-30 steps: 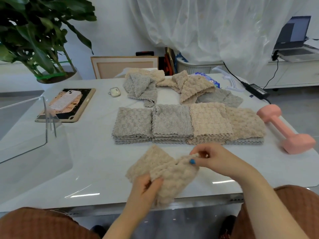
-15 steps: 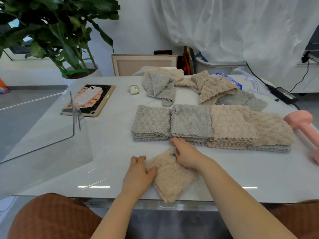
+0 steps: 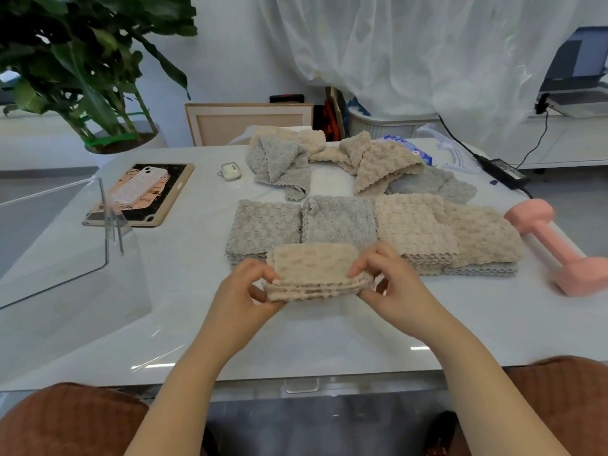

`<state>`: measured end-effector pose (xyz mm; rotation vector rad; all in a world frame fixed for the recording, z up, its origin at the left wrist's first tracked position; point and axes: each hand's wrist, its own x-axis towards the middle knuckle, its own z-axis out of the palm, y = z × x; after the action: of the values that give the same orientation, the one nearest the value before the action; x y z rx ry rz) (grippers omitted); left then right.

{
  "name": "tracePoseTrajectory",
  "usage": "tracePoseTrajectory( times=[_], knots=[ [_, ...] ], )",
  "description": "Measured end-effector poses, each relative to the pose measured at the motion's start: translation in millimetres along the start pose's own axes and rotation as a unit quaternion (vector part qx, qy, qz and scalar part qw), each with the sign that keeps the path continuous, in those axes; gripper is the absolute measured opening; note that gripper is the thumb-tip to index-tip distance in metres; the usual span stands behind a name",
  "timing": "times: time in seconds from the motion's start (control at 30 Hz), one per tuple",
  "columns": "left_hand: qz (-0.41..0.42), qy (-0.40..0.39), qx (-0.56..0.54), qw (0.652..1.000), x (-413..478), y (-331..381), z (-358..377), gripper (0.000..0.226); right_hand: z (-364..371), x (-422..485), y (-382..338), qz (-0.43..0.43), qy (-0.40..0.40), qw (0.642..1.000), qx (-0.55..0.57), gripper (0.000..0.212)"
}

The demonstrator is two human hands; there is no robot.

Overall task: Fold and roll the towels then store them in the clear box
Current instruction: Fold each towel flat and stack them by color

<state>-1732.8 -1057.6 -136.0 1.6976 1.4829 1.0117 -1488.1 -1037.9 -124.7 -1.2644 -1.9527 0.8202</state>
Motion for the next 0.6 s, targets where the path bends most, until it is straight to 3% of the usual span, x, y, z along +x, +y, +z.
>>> tracePoseTrajectory(
  times=[0.17, 0.23, 0.3, 0.37, 0.47, 0.53, 0.6],
  knots=[
    [-0.135, -0.186, 0.04, 0.972, -30, -32, 12, 0.04, 15, -32, 21, 0.147, -0.203, 0.966, -0.058, 0.036],
    [-0.197, -0.162, 0.071, 0.964, -30, -44, 20, 0.029, 21, -35, 28, 0.2, -0.15, 0.967, -0.044, 0.034],
    [-0.255, -0.061, 0.05, 0.964, -24, -49, 29, 0.016, 24, -30, 35, 0.25, -0.021, 0.967, -0.04, 0.025],
    [-0.298, -0.013, 0.007, 0.954, -18, -45, 38, 0.029, 29, -24, 41, 0.299, 0.056, 0.952, -0.038, 0.01],
    [-0.293, -0.039, 0.064, 0.953, -12, -34, 56, 0.041, 49, -15, 44, 0.345, 0.009, 0.937, -0.05, 0.039],
    [-0.257, -0.035, 0.126, 0.957, -9, -30, 68, 0.039, 65, -11, 44, 0.337, -0.029, 0.936, -0.102, 0.041],
    [-0.229, -0.014, 0.118, 0.966, -6, -24, 76, 0.031, 69, -10, 40, 0.321, -0.023, 0.941, -0.105, 0.032]
  ],
)
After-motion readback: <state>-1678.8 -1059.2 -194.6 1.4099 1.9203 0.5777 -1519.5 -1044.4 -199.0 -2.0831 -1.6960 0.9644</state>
